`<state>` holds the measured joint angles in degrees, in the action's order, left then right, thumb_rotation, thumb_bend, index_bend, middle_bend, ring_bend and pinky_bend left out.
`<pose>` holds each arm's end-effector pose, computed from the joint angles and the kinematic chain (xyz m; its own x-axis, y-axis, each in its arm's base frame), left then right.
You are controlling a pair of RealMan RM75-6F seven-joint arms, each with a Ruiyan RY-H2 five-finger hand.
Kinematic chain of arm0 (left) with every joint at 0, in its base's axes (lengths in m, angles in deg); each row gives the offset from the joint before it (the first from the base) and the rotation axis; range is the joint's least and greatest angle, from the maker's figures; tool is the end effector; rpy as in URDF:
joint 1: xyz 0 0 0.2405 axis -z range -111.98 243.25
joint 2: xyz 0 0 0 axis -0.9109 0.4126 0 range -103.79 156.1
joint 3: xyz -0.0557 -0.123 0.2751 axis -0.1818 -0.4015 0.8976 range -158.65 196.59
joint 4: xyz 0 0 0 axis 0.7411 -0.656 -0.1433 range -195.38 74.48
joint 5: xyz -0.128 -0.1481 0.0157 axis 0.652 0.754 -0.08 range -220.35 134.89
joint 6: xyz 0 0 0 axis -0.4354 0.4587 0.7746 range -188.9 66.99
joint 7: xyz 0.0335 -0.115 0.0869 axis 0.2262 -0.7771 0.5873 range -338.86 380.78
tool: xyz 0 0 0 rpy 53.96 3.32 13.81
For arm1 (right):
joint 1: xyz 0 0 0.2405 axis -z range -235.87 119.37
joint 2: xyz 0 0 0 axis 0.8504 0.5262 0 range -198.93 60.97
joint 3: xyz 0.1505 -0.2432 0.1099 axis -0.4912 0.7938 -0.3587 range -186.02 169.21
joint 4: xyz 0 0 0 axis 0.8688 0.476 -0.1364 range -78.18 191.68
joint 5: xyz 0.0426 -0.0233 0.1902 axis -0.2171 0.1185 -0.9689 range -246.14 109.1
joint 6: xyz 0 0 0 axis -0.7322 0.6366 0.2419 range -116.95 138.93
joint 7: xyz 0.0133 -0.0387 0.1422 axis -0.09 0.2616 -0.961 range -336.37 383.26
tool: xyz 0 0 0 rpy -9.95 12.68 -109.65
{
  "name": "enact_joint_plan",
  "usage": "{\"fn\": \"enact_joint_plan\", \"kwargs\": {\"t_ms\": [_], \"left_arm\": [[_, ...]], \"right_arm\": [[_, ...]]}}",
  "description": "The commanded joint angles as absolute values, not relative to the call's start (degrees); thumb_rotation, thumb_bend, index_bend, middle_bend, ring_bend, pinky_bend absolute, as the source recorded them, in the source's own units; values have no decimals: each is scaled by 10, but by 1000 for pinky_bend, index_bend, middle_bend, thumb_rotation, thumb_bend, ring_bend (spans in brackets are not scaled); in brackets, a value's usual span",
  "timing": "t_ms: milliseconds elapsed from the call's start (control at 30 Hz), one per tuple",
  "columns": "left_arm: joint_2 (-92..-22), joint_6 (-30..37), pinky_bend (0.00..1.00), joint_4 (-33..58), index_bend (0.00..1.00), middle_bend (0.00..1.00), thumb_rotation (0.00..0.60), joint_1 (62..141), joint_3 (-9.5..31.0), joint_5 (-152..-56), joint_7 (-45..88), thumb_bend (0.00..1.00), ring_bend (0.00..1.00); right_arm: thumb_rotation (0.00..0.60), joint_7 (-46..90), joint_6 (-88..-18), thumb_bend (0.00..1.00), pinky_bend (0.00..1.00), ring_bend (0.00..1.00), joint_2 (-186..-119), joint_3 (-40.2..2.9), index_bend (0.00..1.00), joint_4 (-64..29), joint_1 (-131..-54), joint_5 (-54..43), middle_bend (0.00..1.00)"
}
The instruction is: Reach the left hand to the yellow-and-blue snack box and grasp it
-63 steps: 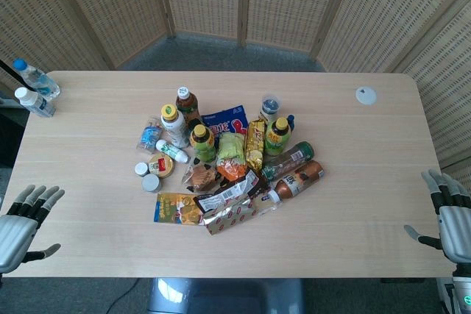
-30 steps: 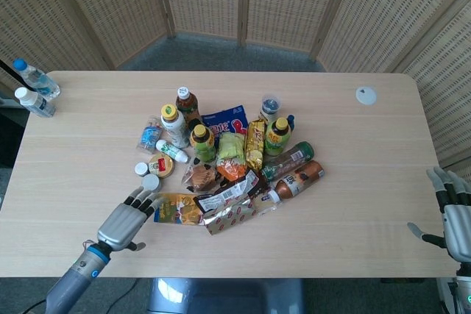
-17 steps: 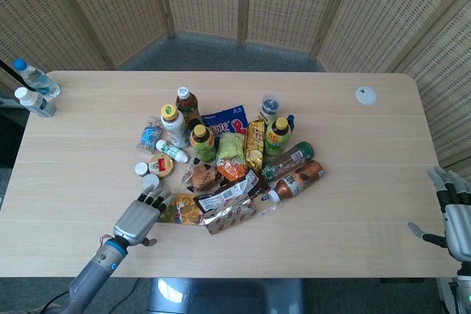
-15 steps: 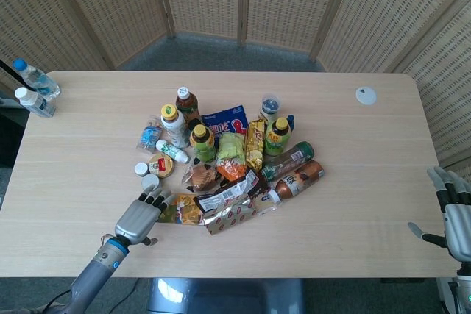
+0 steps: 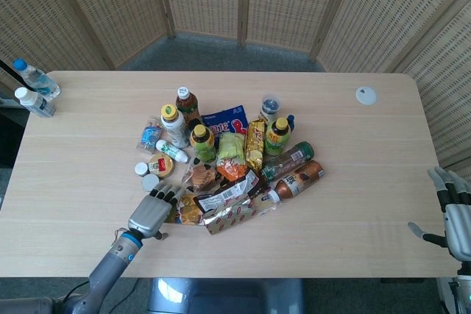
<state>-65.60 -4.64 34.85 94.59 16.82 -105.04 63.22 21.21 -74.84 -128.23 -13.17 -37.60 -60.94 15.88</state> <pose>-0.2300 0.2639 -0.0479 0.5998 0.4123 0.6857 0.7950 -0.4037 -0.4527 -0.3536 -0.1804 0.2292 0.4021 0.0330 0.9150 -0.9151 0.0476 0.4004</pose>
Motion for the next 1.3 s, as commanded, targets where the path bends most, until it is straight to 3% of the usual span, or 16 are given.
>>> {"fn": "enact_joint_plan", "kwargs": {"t_ms": [33, 567, 667, 700, 800, 900, 1100, 1300], "left_arm": [[-664, -43, 0, 344, 44, 0, 600, 952, 170, -1043, 638, 0, 0], [-704, -23, 0, 297, 94, 0, 600, 968, 175, -1026, 635, 0, 0], [-713, -13, 74, 285, 161, 13, 600, 969, 176, -1034, 633, 0, 18], [-717, -6, 150, 279, 206, 66, 600, 969, 176, -1040, 631, 0, 71], [-732, 15, 362, 262, 346, 383, 600, 964, 179, -1060, 625, 0, 342], [-741, 25, 423, 249, 443, 529, 600, 961, 183, -1066, 629, 0, 474], [-740, 35, 517, 254, 519, 588, 600, 957, 184, -1073, 629, 0, 546], [-706, 55, 519, 313, 519, 588, 600, 954, 181, -1099, 618, 0, 548]], "right_arm": [[587, 210, -748, 0, 0, 0, -1282, -132, 0, -376, -609, 158, 0], [583, 203, -747, 0, 0, 0, -1282, -132, 0, -373, -610, 158, 0], [583, 201, -748, 0, 0, 0, -1282, -132, 0, -373, -609, 159, 0], [584, 200, -749, 0, 0, 0, -1282, -132, 0, -372, -609, 160, 0], [582, 198, -749, 0, 0, 0, -1282, -132, 0, -372, -609, 160, 0], [580, 197, -748, 0, 0, 0, -1282, -132, 0, -371, -610, 160, 0], [584, 196, -749, 0, 0, 0, -1282, -132, 0, -371, -609, 160, 0], [582, 196, -749, 0, 0, 0, -1281, -132, 0, -372, -609, 160, 0]]}}
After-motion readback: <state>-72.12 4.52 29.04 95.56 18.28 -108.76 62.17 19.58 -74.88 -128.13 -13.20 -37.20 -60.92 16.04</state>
